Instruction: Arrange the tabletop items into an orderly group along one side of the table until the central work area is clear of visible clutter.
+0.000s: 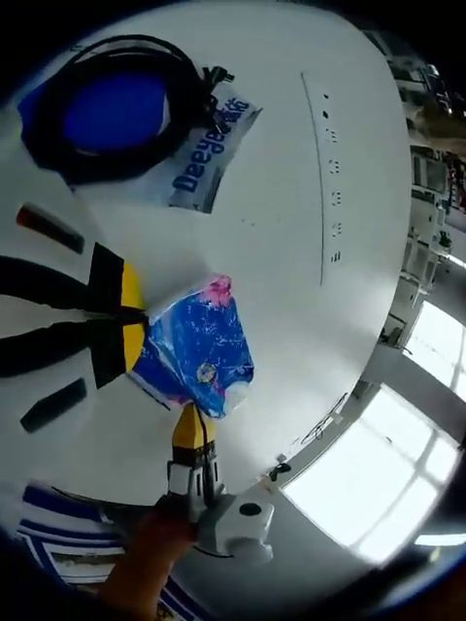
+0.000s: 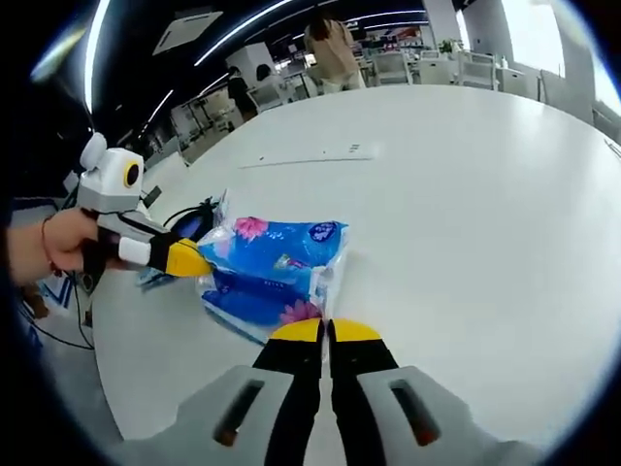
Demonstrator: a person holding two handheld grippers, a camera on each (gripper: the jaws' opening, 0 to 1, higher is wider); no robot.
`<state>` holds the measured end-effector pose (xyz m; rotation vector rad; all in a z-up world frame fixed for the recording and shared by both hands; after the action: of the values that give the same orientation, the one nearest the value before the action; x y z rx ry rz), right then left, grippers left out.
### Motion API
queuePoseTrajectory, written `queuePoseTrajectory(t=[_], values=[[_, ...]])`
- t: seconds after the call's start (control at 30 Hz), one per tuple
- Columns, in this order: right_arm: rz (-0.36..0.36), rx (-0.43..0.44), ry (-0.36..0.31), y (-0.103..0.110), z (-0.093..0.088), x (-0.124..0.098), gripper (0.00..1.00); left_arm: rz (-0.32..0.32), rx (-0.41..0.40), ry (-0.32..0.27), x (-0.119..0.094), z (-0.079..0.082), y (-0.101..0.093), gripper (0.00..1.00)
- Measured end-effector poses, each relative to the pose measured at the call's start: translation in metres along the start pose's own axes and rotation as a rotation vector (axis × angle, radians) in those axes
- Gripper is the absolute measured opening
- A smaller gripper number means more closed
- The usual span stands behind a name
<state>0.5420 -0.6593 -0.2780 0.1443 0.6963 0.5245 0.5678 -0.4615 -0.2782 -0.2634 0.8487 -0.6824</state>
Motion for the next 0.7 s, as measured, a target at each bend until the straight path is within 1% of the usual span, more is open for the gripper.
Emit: queuePoseTrajectory(t=[0.47,0.7], values=[[0.003,0.014,0.000,0.0001,-0.0022,0.0051,0.00,0.006,-0.007,0.000,0.0029,-0.0018,0.0066,0.00],[-0.001,0.012,0.000,-0.0013,-0.0040,0.0053,0.02,-0.002,0.013,-0.003,0.0034,-0.0009,0.0082,0.02]])
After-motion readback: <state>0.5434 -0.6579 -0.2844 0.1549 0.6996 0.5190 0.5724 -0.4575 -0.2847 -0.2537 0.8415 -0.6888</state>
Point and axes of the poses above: the point that each gripper's makers call its tool centre point, and the gripper's own axes: x roughly forward along the fingers, y roughly to its left, z roughly out of its top, the point moved 7 cm from there along -x, roughly backward along the fingers, and after that the axes turned 8 degrees about -y, right-handed, at the moved point
